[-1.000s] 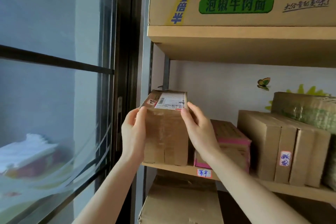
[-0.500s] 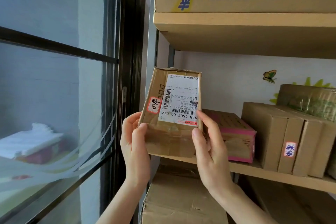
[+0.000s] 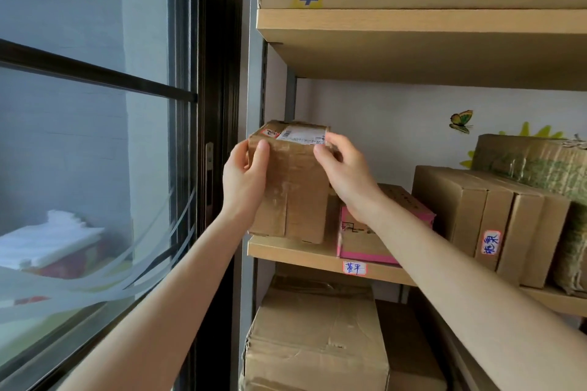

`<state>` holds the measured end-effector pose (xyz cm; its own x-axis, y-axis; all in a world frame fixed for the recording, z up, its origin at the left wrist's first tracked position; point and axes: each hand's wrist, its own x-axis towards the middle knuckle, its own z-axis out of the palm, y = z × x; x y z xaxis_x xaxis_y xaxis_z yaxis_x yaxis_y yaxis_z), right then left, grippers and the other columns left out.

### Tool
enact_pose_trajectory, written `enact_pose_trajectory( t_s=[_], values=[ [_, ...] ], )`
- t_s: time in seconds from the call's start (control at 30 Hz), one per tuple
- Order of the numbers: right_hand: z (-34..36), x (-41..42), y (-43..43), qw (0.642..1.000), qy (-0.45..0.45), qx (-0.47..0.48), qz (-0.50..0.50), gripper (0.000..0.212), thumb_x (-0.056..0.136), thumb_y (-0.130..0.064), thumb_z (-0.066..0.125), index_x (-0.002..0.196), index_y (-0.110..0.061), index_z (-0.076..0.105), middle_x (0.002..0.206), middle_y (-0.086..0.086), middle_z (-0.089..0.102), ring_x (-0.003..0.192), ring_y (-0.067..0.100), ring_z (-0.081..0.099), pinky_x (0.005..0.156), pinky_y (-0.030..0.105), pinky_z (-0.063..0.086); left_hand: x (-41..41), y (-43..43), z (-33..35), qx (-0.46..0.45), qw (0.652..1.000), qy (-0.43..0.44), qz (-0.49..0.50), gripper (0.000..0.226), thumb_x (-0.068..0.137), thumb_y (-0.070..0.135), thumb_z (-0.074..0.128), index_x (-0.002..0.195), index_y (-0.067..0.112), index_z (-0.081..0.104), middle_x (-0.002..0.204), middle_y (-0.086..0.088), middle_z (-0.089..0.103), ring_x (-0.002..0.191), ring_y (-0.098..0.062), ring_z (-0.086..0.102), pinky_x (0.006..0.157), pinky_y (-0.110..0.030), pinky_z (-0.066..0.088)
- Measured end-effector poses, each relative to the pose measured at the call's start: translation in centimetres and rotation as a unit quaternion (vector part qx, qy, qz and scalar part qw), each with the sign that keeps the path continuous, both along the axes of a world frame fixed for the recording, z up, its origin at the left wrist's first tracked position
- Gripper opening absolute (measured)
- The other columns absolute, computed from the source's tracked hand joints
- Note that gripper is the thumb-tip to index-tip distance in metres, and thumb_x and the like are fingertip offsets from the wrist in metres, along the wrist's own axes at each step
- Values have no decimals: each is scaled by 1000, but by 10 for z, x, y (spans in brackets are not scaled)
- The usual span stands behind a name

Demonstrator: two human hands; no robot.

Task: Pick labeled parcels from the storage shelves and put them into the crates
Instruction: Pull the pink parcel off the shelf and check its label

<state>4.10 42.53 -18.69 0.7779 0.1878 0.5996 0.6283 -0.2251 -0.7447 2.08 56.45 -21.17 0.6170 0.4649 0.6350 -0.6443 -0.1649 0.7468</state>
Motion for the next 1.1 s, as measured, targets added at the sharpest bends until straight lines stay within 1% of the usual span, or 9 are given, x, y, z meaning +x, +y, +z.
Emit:
enact_pose_trajectory(
  t_s=[0.2,0.33,0.4,0.5,0.63,0.73,0.87,1.0,1.1],
  values=[
    [-7,19,8,998,55,-35,-6,48,99,-32,39,144,-18,31,148,2,35,135,17,33,102,26,29,25,9,-14,27,996,60,55,24,96,32,44,93,12,57,74,6,53,67,-6,49,59,-14,40],
    [-11,10,-5,997,68,-18,15,52,98,-32,42,146,-24,26,150,1,33,135,16,34,108,34,31,15,-2,-29,26,989,64,132,35,94,30,48,126,16,49,113,8,50,108,-8,49,90,-24,42],
    [-11,-2,-25,999,30,-27,-14,51,97,-30,43,145,-22,27,143,2,43,126,12,43,98,23,36,-4,-20,-43,33,982,-9,186,36,93,25,51,127,14,49,118,7,45,110,-6,45,92,-23,40],
    [-15,-18,-69,985,-87,-49,-140,40,97,-23,43,137,-13,43,133,5,54,121,13,50,87,9,34,-23,-48,-64,159,972,-102,142,29,91,22,52,115,6,59,110,4,54,102,-8,54,87,-14,45],
    [-32,-25,-110,956,-117,-101,-250,33,98,-20,41,125,-7,55,120,8,62,115,20,56,80,14,36,-27,-89,-73,312,949,-24,48,37,96,25,46,129,12,50,124,7,50,108,1,45,88,-4,36],
    [-51,-26,-120,939,-86,-191,-272,37,100,-22,36,128,-5,52,125,9,59,117,20,53,82,11,32,-16,-102,-73,272,960,62,26,38,98,31,39,132,15,42,121,10,44,103,1,39,85,-9,30],
    [-68,-22,-121,940,-33,-218,-259,43,101,-26,32,138,-7,42,141,7,46,130,18,42,103,22,32,2,-105,-74,210,963,163,-35,29,95,36,41,90,9,52,83,0,56,80,-17,53,62,-19,38],
    [-78,-23,-120,946,-78,-112,-294,32,97,-20,42,122,-6,57,122,8,58,104,9,50,79,3,34,-2,-104,-72,105,977,165,-85,24,93,41,45,89,19,53,85,3,60,75,-7,55,61,-17,43],
    [-84,-30,-120,951,-124,19,-284,14,91,-19,55,101,-15,65,97,-1,63,89,5,54,80,14,47,-12,-105,-71,32,983,148,-103,17,90,44,48,84,29,46,91,4,59,81,-5,56,65,-16,47]
  ],
)
